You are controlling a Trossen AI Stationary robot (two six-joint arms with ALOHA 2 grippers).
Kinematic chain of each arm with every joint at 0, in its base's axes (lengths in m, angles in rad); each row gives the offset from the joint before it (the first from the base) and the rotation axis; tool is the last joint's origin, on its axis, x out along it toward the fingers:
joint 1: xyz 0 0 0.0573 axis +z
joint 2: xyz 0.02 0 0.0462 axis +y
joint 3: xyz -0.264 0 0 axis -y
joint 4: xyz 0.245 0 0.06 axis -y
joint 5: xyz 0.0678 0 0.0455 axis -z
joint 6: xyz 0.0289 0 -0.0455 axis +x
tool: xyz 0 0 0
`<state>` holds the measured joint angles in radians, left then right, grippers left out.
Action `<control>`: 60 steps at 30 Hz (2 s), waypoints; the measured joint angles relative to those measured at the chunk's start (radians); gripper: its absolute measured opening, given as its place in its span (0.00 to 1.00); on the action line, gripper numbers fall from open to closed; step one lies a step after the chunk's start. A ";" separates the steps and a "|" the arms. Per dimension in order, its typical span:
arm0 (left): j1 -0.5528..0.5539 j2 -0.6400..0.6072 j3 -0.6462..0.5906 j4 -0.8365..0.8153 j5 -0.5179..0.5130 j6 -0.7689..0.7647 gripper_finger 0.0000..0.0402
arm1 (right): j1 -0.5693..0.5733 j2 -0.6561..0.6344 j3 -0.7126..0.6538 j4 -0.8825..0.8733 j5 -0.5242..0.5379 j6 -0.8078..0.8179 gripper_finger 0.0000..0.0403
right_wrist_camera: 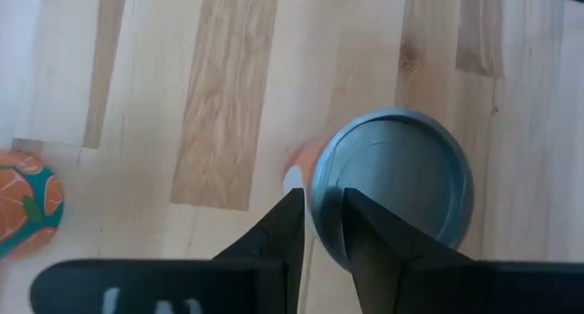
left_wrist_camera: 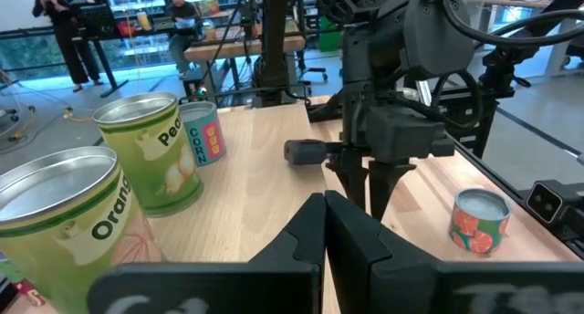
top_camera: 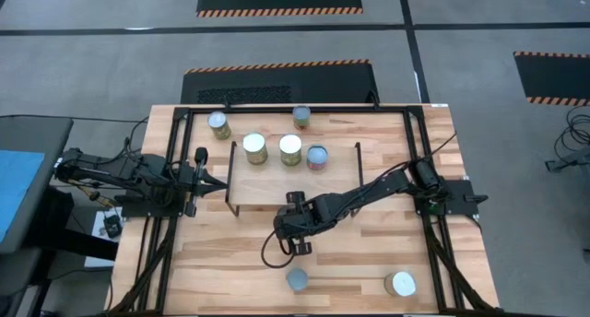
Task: Pick and place cans onto a shelf
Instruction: Put the canned pineapple on the shelf
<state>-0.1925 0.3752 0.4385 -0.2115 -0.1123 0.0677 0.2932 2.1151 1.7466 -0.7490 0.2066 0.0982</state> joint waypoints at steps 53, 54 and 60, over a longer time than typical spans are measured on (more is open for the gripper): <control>0.000 0.000 0.000 -0.006 0.000 -0.016 0.00 | -0.092 -0.322 0.473 -0.819 0.141 0.098 0.02; 0.000 0.000 0.000 -0.009 0.000 -0.020 0.00 | -0.107 -0.328 0.452 -0.819 0.141 0.095 0.02; 0.000 0.000 0.000 -0.017 0.000 -0.024 0.00 | -0.158 -0.446 0.239 -0.811 0.101 0.116 0.01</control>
<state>-0.1925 0.3748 0.4385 -0.2288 -0.1123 0.0441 0.1356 1.6689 1.9852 -1.5595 0.3080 0.2147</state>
